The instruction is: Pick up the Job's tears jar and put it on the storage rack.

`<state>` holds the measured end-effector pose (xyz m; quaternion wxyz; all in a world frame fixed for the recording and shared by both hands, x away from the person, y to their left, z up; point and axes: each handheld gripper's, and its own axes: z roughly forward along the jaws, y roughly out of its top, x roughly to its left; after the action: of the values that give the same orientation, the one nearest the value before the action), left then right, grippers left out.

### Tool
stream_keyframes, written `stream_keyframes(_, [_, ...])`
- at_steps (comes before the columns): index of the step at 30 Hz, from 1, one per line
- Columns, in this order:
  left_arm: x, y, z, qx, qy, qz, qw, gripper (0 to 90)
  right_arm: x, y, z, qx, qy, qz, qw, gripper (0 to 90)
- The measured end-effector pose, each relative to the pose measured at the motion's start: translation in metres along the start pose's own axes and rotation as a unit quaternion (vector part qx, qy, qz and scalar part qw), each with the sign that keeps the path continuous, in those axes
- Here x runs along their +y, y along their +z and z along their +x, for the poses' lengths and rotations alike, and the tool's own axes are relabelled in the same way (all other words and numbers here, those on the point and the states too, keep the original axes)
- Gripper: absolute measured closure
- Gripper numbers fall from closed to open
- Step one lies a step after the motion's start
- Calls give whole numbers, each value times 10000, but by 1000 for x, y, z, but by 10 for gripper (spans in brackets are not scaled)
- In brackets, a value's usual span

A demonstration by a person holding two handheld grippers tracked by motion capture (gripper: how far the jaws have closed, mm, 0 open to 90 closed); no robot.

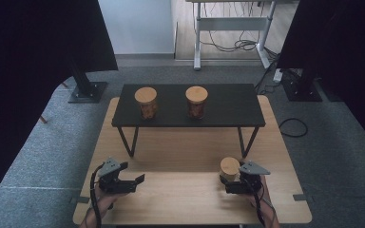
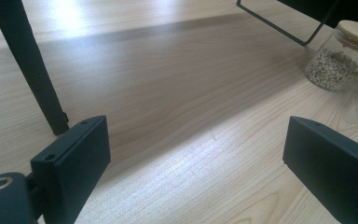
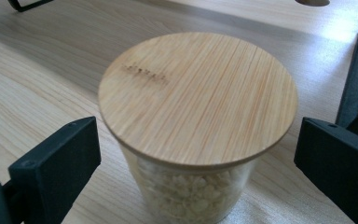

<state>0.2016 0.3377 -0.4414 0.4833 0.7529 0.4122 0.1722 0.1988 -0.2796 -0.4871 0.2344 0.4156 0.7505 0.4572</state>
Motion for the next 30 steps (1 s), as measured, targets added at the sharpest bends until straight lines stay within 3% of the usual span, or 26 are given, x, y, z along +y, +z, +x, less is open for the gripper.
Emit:
stream_keyframes(15, [0, 0, 0, 16, -9, -6, 10000, 67, 7, 12, 1, -15, -20, 109, 9999, 26])
stream_keyframes(30, [0, -1, 1, 27, -4, -8, 10000, 67, 12, 22, 4, -123, 39, 334, 9994, 142])
